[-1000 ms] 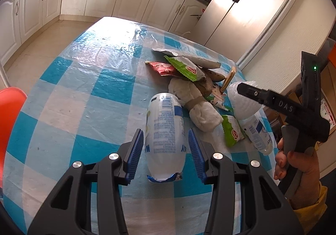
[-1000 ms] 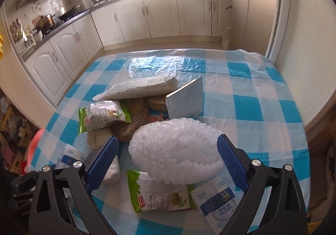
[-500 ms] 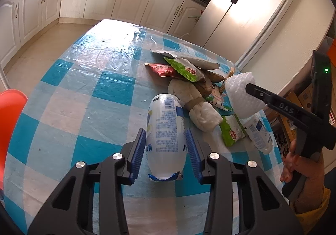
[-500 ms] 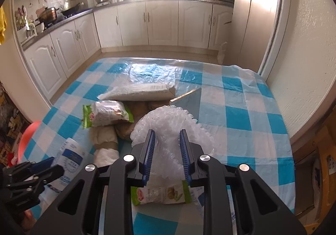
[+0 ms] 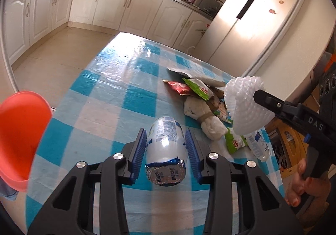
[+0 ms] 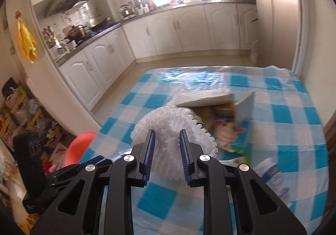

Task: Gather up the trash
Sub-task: 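Carry bottle and foam net to the orange bucket and open both tools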

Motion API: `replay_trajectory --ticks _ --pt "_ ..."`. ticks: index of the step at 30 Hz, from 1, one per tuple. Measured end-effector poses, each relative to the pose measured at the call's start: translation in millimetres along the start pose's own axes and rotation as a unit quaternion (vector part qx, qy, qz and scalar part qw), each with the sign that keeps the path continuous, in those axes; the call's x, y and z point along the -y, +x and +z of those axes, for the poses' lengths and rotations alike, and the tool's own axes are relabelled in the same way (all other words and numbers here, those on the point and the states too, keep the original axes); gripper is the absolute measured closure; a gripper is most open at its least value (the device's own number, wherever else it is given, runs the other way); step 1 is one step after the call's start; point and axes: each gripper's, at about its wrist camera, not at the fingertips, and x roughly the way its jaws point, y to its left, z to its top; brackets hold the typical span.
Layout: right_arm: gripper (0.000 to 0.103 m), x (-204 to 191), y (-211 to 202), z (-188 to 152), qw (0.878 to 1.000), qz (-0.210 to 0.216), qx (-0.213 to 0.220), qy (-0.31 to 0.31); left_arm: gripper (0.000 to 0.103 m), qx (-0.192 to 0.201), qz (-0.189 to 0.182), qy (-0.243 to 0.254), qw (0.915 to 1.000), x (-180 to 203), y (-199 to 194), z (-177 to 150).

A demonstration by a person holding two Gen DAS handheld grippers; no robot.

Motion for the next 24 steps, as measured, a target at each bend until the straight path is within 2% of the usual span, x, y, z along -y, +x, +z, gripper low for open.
replay_trajectory --ticks 7,15,19,24 --pt "0.077 -62.8 28.9 -1.2 0.997 0.070 -0.033 -0.023 0.063 0.033 0.022 -0.039 0.9985 -44.2 -31.7 8.4" --pt "0.077 -140.9 82.8 -1.4 0.984 0.154 -0.080 -0.041 0.063 0.071 0.083 -0.090 0.9899 -115.3 -71.0 16.8" --pt "0.077 -181.6 114.3 -1.1 0.975 0.192 -0.105 -0.047 0.063 0.072 0.123 -0.120 0.9825 -156.5 -78.7 14.3" --pt "0.073 -221.4 150.4 -7.6 0.967 0.206 -0.135 -0.069 0.063 0.059 0.154 -0.147 0.9754 -195.5 -77.1 4.6"
